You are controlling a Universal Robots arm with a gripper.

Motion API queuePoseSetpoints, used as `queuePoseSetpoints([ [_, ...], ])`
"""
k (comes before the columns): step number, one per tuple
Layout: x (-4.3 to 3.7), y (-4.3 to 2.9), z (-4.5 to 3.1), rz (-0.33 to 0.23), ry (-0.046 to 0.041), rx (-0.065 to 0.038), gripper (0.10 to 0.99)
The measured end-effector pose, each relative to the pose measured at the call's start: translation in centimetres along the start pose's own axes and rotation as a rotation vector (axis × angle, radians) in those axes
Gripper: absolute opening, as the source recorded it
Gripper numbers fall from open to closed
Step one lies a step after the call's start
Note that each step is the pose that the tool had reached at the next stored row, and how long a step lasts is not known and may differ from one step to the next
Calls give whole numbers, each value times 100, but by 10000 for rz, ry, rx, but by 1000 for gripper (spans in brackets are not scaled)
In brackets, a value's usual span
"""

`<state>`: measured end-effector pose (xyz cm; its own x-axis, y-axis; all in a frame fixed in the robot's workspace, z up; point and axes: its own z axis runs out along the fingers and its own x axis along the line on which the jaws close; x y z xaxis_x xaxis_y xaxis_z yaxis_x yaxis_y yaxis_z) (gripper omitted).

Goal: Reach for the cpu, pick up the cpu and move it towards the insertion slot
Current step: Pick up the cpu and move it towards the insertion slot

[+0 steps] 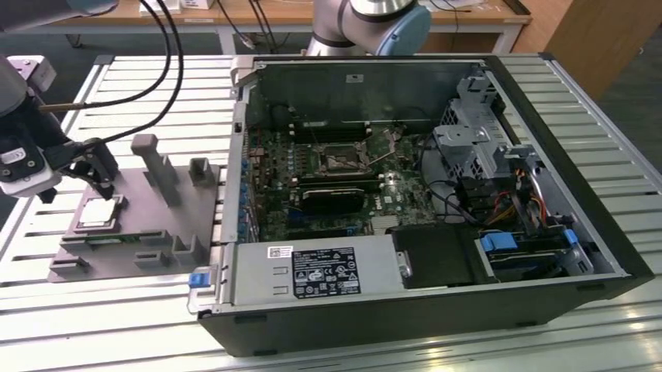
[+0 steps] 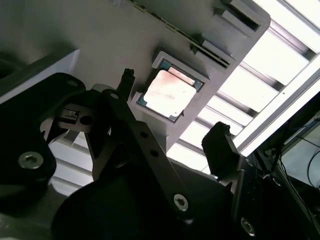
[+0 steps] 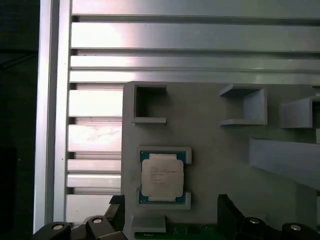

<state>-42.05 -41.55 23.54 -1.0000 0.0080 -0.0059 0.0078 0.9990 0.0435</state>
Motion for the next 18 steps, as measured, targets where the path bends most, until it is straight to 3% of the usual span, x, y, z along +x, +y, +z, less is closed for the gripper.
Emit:
queuePoseSetpoints([
  [10, 3, -7, 174, 1, 1, 1, 820],
  [18, 19, 13, 242, 22, 0, 0, 820],
])
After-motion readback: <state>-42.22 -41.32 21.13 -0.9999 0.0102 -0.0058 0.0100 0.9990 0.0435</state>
